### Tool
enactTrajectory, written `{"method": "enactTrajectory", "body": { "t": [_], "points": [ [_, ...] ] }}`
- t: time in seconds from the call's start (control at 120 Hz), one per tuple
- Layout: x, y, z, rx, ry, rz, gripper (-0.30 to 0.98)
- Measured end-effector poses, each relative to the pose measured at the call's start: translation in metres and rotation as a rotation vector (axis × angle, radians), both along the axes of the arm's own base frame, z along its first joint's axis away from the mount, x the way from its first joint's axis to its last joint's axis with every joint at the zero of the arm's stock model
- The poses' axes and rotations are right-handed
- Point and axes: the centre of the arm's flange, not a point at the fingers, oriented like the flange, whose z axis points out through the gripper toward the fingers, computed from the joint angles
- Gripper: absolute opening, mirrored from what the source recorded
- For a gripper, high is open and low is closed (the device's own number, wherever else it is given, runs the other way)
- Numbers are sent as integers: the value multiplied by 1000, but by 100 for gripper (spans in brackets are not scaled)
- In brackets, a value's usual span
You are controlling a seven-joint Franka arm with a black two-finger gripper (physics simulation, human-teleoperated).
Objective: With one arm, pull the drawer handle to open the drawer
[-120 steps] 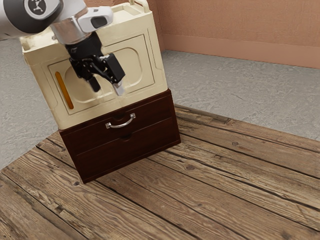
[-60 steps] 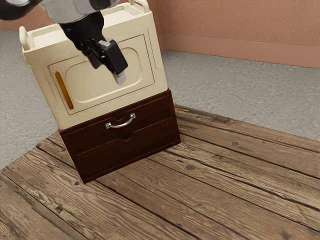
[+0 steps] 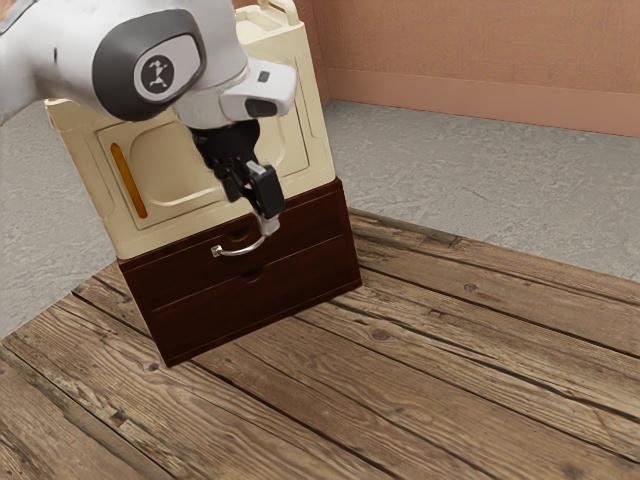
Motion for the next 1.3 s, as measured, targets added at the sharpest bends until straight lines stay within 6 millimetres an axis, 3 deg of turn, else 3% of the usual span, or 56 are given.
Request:
{"method": "enactTrajectory", "body": {
  "t": [0.233, 0.642, 1.042, 1.3],
  "points": [
    [19, -1, -30, 28, -37, -148, 61],
    [22, 44, -41, 100, -77, -211, 57],
    [22, 35, -60, 132, -41, -243, 32],
    [20, 57, -75, 144, -12, -209, 26]
  ]
}}
